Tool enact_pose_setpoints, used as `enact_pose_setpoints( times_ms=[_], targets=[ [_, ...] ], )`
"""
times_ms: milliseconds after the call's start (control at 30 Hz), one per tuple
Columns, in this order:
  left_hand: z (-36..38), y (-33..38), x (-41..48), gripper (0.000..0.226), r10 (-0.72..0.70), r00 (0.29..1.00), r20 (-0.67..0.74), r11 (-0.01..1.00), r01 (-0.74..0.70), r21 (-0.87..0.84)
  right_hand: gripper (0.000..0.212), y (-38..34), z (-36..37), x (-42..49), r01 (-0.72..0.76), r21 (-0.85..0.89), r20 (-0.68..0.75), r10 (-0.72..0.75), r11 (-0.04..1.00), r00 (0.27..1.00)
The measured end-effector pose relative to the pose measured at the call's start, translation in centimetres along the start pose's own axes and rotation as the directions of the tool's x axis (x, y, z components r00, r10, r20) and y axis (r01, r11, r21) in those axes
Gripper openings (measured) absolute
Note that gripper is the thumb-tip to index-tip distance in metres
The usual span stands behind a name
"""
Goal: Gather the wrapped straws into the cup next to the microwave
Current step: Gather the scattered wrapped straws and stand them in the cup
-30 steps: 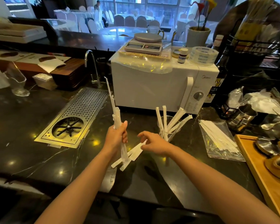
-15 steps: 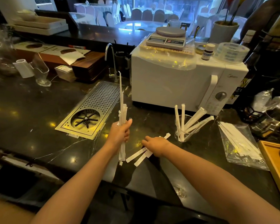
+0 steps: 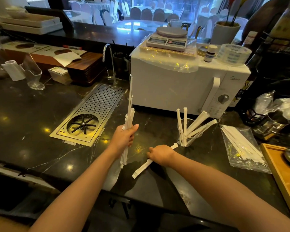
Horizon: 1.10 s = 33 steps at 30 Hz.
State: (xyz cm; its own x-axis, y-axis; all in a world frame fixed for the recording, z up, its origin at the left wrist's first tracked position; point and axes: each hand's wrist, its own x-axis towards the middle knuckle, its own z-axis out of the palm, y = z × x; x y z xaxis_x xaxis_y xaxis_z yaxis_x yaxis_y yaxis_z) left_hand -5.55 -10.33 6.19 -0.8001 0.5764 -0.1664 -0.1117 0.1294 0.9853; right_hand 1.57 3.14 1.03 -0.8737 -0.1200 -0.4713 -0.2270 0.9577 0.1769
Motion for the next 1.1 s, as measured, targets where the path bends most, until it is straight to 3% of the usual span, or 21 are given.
enact_pose_setpoints(
  times_ms=[167,267,467,667,833,967,1100],
  targets=[
    [-0.3,0.3,0.9,0.031,0.031,0.999,0.013,0.998,-0.032,0.054,0.029,0.5,-1.2,-1.2,0.031,0.165,-0.118,-0.011,0.986,0.993],
    [-0.2,0.4,1.3,0.033,0.085,0.995,0.054,0.98,-0.093,0.174,0.02,1.2,-2.8,-2.2,-0.029,0.381,-0.168,0.1,0.924,0.981],
    [1.4,1.0,1.9,0.031,0.135,0.985,0.107,0.972,-0.153,0.178,0.006,4.6,-4.1,-5.1,-0.061,0.762,-0.238,0.367,0.644,0.899],
    [5.4,1.6,2.3,0.032,0.184,0.955,0.234,0.962,-0.224,0.156,0.007,5.8,-5.3,-7.6,-0.04,0.95,-0.129,0.507,0.309,0.852],
    [8.7,1.4,2.5,0.037,0.231,0.909,0.346,0.958,-0.275,0.082,0.005,5.9,-5.3,-8.7,-0.038,0.961,-0.132,0.574,0.274,0.808],
    [10.3,1.3,2.7,0.032,0.238,0.895,0.376,0.959,-0.279,0.058,0.025,5.9,-4.8,-9.1,-0.062,0.97,-0.104,0.63,0.237,0.769],
    [11.6,0.7,2.9,0.044,0.243,0.884,0.4,0.955,-0.29,0.06,0.026,5.9,-4.2,-9.4,-0.054,0.961,-0.134,0.627,0.271,0.767]
  ],
)
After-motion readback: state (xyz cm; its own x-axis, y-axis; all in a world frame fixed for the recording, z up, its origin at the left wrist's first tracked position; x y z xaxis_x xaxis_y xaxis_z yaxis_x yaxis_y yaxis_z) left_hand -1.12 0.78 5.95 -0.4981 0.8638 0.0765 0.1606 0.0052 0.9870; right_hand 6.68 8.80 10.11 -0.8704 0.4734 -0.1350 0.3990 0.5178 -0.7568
